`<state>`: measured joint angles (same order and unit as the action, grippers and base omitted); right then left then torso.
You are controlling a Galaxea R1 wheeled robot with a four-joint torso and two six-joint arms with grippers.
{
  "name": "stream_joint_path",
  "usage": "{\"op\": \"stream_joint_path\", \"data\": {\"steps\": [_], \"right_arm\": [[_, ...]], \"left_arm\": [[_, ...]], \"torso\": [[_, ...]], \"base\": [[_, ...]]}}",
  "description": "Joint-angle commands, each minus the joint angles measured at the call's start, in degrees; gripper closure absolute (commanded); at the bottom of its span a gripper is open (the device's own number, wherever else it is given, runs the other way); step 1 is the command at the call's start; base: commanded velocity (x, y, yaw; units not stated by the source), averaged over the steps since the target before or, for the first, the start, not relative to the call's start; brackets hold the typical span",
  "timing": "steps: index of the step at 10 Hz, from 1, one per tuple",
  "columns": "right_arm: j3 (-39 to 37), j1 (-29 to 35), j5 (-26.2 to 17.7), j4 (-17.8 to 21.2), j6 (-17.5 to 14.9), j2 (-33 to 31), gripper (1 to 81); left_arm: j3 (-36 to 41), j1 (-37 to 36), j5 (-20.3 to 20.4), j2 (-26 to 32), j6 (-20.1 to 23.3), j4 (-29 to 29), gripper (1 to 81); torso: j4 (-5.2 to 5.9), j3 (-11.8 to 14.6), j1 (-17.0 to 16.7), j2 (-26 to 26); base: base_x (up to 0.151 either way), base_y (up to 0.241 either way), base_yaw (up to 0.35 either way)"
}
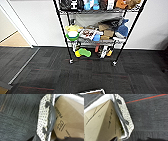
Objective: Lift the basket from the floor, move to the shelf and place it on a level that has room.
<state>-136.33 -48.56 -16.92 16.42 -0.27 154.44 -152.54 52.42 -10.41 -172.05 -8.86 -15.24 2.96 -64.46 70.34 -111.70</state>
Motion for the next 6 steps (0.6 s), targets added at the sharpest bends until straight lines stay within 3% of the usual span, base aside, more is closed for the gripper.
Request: {"op": "stream_joint_path", "data": {"steps": [1, 4, 6], "right_arm": [[0.46, 6.22, -3.65, 1.77, 0.18, -0.25, 1.0], [-0.42, 7.28, -3.65, 2.48, 0.18, 1.93, 1.0], [-0.86, 7.63, -3.65, 2.56, 0.18, 3.09, 1.0]], "left_arm": [[0.05, -4.38, -4.00, 0.65, 0.16, -0.41, 1.0], [0.22, -4.30, -3.92, 1.35, 0.17, -0.85, 1.0], [0.31, -4.38, -3.30, 0.91, 0.25, -0.49, 1.0]], "torso": [[0.00, 0.05, -0.17, 0.29], [0.00, -0.09, 1.38, -2.29], [0.00, -4.15, 1.38, -2.25]], "base": [[0.000, 0.000, 0.000], [0.000, 0.000, 0.000], [0.000, 0.000, 0.000]]}}
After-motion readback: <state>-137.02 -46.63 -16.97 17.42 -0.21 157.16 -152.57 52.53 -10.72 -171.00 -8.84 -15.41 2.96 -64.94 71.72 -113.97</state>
